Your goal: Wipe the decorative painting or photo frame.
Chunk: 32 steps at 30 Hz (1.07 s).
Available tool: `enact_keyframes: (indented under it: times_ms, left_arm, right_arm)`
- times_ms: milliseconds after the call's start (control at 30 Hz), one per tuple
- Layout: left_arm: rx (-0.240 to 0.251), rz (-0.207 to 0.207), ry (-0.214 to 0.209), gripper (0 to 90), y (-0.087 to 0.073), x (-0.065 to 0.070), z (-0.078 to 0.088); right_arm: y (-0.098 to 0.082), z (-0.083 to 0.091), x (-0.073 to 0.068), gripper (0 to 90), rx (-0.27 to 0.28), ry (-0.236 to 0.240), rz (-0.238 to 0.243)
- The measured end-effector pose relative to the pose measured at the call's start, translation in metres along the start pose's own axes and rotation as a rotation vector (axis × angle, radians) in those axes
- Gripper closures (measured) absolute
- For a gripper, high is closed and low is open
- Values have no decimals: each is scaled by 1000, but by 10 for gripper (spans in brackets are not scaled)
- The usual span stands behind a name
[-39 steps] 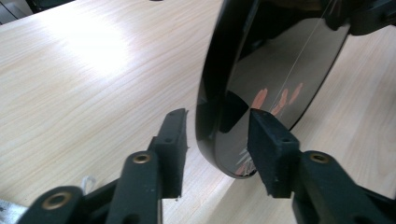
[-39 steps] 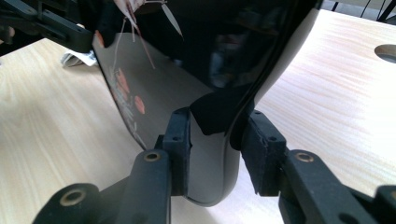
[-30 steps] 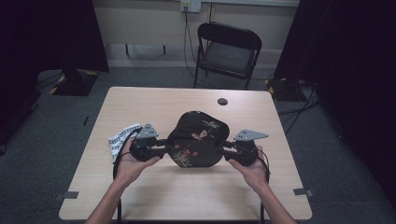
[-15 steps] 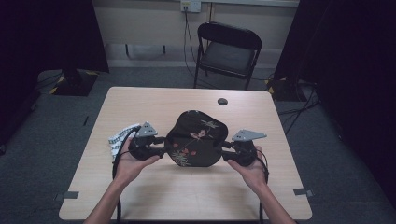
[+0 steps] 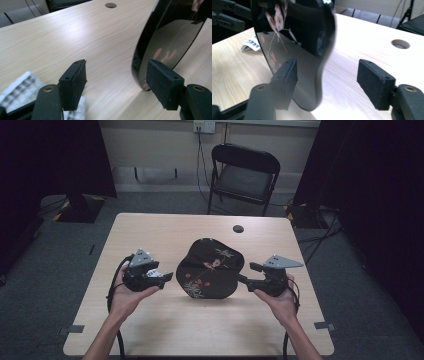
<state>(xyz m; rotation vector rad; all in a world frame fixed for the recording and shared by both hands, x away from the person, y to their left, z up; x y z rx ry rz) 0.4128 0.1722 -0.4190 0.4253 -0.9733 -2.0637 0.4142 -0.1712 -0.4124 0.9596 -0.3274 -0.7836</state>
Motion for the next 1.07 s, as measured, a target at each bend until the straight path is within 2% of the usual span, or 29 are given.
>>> enact_keyframes:
  times_ms: [100, 133, 367, 500, 567, 667, 733, 800, 867, 900, 933, 1067]
  left_arm:
    - [11, 19, 23, 324, -2, -10, 5]
    - [15, 38, 37, 325, -3, -14, 7]
    - [40, 119, 86, 348, -10, -39, 21]
    - [51, 174, 135, 349, -16, -59, 32]
    - [50, 181, 162, 349, -19, -67, 37]
    - [80, 200, 202, 347, -25, -80, 43]
    - [53, 216, 209, 346, -31, -87, 43]
    - [54, 212, 222, 345, -33, -89, 43]
    - [52, 213, 223, 345, -33, -90, 43]
    - [50, 215, 221, 345, -34, -91, 42]
    - [45, 221, 220, 345, -34, -90, 40]
    - [39, 212, 213, 344, -32, -88, 38]
  right_arm:
    - [-2, 12, 8, 312, 22, -20, -12]
    - [-4, 15, 10, 312, 26, -25, -19]
    - [-16, 32, 42, 341, 17, -97, -81]
    - [-21, 44, 61, 350, 25, -137, -129]
    - [-23, 49, 70, 371, 28, -141, -157]
    - [-27, 55, 80, 376, 29, -165, -178]
    - [-31, 57, 87, 373, 27, -191, -184]
    - [-34, 58, 93, 370, 26, -205, -195]
    - [-38, 57, 96, 367, -6, -248, -170]
    - [-38, 57, 96, 367, -6, -248, -170]
    - [-42, 54, 98, 361, -48, -276, -152]
    - [-41, 51, 96, 352, -53, -266, -145]
Point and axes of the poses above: each handheld gripper's, and its own axes: z roughly backward along the jaws, y roughly out of its top, x roughly to its right, the point moved 5 cm from there along -z, roughly forward along the jaws, and after that the axes turned 7 degrees about -x, right-handed, at the moved point
